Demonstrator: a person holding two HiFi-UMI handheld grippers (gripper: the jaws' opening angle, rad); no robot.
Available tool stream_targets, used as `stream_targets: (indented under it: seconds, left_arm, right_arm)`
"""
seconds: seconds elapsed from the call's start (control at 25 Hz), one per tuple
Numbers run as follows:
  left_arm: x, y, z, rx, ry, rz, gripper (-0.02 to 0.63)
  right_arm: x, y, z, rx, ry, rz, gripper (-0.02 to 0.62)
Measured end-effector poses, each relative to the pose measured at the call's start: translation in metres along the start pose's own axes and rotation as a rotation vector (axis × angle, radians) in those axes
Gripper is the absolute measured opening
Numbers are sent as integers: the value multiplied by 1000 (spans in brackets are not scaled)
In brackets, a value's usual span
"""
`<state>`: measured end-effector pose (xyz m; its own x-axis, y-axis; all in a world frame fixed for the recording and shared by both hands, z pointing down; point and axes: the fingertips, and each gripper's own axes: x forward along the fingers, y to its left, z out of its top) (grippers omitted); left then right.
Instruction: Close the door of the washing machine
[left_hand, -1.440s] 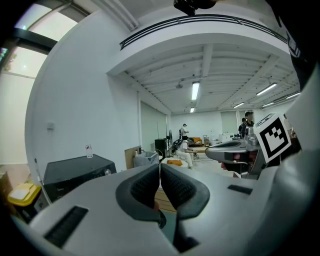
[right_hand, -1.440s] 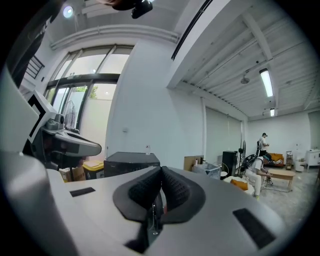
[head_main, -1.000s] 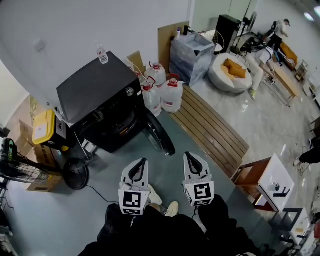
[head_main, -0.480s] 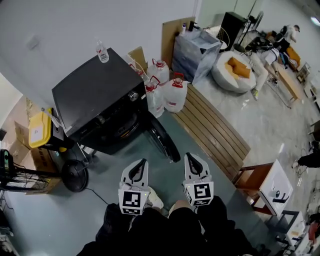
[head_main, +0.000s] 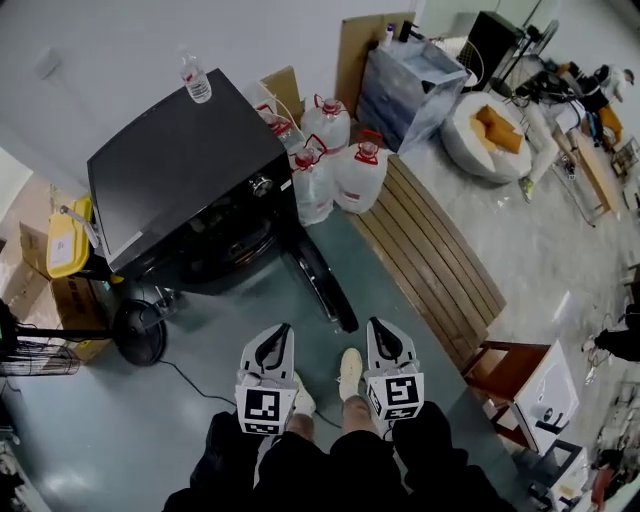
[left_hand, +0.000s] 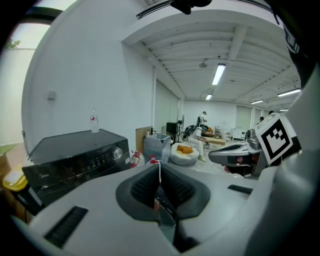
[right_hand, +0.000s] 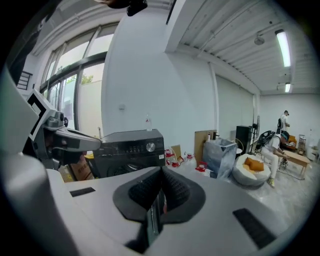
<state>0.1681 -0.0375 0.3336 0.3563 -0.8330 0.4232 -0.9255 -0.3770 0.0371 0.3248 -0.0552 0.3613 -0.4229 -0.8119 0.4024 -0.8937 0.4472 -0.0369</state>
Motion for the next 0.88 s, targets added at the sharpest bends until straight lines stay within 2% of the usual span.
stream_targets:
  seconds: [0.16,0.32,0.52,0.88]
  left_arm:
    - [37,1,-34,-22,40,56,29]
    - [65,0,-85,-64,87,91,29]
    - [90,1,-147,-111,135,110,29]
    - [120,-4,-229,-173,196,114,29]
  right_arm:
    - [40,-18,-45,-11,72,67,15]
    - [73,-24,-103,-27,146,116,15]
    - [98,-25,-164,-38,206,160,15]
    - [125,-28,-244,-88,280,203,17]
